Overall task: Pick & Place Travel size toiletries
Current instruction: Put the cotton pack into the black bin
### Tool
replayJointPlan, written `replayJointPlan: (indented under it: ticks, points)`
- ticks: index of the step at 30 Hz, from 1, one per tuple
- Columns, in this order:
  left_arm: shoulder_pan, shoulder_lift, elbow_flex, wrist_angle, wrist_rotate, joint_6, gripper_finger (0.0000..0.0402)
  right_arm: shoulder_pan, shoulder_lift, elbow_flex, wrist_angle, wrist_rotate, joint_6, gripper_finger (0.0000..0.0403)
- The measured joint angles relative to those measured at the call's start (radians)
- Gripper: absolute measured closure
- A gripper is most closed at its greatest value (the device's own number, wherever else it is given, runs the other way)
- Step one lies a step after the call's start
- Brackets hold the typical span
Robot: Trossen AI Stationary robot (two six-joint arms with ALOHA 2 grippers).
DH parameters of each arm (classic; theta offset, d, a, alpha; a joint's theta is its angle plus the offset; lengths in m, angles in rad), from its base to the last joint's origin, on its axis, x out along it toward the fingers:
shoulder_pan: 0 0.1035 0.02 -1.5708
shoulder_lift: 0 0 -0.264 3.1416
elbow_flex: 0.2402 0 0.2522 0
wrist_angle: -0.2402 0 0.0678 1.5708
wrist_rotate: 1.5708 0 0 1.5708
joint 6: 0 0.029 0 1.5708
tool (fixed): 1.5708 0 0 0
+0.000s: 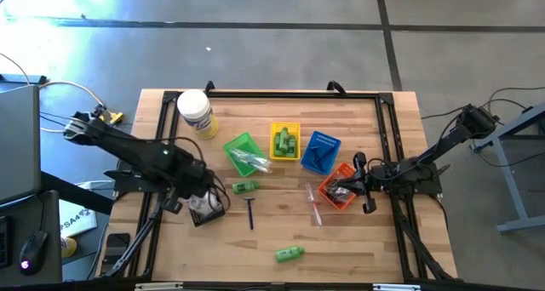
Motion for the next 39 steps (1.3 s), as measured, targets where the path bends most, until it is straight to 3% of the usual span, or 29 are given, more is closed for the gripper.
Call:
replayJointPlan:
  ticks: [6,12,18,30,39]
  points:
    - [-0.037,0.112,0.0,0.0,0.013,0.058,0.0389,0.0,0.0,0.0,-0.007,0.0,0.002,0.0399]
    - [-0.073,0.2,0.0,0.012,-0.062,0.078,0.0389,0.0,0.0,0.0,-0.01,0.0,0.002,0.0399]
    - [-0.072,0.249,0.0,0.019,-0.064,0.068,0.0384,0.0,0.0,0.0,-0.01,0.0,0.012,0.0399]
    - [-0.072,0.251,0.0,0.006,-0.113,-0.065,0.0316,0.0,0.0,0.0,-0.01,0.0,0.013,0.0399]
    - [-0.072,0.251,-0.001,-0.032,-0.115,-0.096,0.0237,0.0,0.0,0.0,-0.01,0.0,0.014,0.0399]
